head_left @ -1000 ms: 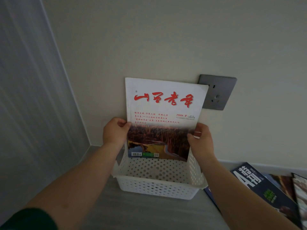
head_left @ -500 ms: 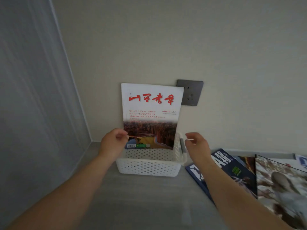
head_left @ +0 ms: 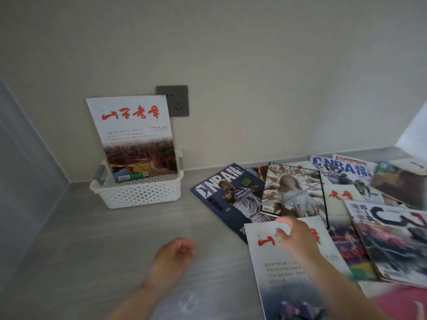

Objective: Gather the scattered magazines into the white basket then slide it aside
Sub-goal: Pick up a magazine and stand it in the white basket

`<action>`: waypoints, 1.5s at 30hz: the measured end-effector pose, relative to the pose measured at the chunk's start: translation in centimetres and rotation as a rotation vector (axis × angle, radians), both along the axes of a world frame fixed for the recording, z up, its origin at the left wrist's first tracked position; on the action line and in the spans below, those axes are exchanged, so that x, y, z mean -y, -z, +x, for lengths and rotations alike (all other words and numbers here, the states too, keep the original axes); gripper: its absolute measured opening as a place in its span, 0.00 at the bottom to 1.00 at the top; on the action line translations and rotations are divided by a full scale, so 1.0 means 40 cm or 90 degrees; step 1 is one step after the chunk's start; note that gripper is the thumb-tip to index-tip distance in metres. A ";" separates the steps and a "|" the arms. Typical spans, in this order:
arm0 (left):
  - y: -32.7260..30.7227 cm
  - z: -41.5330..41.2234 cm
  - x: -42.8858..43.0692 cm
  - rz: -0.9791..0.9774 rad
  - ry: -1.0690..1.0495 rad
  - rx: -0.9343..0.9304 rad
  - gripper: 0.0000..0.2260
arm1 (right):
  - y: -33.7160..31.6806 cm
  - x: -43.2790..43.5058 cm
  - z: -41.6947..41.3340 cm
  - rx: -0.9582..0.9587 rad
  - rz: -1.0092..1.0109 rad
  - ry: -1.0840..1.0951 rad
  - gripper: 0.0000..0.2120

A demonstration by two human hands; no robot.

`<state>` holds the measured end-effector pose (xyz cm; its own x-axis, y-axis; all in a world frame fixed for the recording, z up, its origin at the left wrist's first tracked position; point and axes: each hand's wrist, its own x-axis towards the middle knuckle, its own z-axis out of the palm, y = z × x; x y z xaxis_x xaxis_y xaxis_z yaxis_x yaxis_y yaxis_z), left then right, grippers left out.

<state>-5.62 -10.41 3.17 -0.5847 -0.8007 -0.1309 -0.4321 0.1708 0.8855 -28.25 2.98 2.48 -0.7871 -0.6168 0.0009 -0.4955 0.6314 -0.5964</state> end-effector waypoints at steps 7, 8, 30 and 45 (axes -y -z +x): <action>0.062 -0.143 -0.209 0.127 0.046 0.088 0.05 | 0.060 -0.210 -0.088 0.050 0.118 0.071 0.21; 0.067 -0.160 -0.225 0.146 0.045 0.100 0.08 | 0.062 -0.221 -0.094 0.075 0.104 0.069 0.22; -0.007 -0.247 -0.310 0.077 0.042 -0.034 0.13 | 0.010 -0.230 -0.183 0.359 -0.106 0.110 0.14; -0.257 -0.069 0.040 -0.227 -0.242 -0.204 0.11 | -0.284 0.123 0.010 0.278 -0.370 -0.127 0.14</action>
